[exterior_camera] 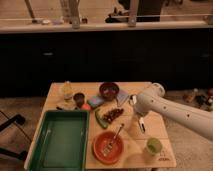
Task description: Wipe tray with brush
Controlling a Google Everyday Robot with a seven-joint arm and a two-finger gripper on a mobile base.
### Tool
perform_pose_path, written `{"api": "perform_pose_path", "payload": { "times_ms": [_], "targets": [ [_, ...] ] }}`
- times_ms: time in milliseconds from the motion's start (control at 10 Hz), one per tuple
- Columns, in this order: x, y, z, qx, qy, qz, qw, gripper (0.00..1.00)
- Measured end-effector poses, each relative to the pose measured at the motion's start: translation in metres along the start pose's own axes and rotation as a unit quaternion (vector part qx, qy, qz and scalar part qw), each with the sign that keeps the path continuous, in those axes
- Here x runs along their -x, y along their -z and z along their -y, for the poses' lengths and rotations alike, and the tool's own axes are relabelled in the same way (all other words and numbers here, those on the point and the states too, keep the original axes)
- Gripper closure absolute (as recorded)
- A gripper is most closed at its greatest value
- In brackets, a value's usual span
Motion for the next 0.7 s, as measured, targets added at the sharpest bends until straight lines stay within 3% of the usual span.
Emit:
{"api": "perform_pose_path", "payload": {
  "times_ms": [400,700],
  "targets": [
    [0.003,-0.009,0.006,-0.002,-0.03,-0.005,0.9995,0.2],
    [-0.004,-0.031,0.013,0.02,-0.098,-0.013,0.9949,0.2]
  ]
}}
